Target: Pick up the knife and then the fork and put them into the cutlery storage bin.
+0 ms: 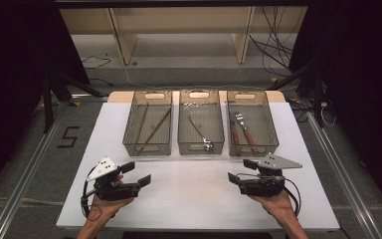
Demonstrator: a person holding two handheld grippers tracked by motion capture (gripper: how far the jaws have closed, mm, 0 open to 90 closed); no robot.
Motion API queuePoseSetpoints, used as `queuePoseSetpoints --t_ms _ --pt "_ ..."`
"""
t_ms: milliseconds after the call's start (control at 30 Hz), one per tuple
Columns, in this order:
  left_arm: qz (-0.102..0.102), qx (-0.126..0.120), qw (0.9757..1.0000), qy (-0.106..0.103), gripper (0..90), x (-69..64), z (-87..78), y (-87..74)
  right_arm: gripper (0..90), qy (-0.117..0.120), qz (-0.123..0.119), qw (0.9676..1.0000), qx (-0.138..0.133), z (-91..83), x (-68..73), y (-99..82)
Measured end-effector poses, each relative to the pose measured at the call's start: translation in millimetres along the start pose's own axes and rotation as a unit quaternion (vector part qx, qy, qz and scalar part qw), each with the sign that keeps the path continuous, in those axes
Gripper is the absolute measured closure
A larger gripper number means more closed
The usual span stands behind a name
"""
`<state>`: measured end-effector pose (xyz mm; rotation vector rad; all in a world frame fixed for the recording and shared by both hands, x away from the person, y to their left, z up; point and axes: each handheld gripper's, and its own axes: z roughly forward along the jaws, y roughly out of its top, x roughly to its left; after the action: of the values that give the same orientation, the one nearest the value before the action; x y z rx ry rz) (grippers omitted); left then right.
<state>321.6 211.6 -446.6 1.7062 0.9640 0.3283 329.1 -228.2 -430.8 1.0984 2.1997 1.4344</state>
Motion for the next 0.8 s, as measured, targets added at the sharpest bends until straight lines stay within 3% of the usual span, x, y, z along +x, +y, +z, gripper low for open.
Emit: queuePoseSetpoints --t_ms 267,800 --pt "0.003 0.002 1.0000 -0.004 16.4 -0.5 -0.7 -0.4 22.1 -0.005 0.016 0.9998 -0.011 -6.1 -1.2 -13.6" --pt "0.003 0.003 1.0000 -0.009 16.4 -0.5 -1.6 -1.5 20.3 -0.019 0.013 0.9997 -0.010 -12.6 2.6 -23.5"
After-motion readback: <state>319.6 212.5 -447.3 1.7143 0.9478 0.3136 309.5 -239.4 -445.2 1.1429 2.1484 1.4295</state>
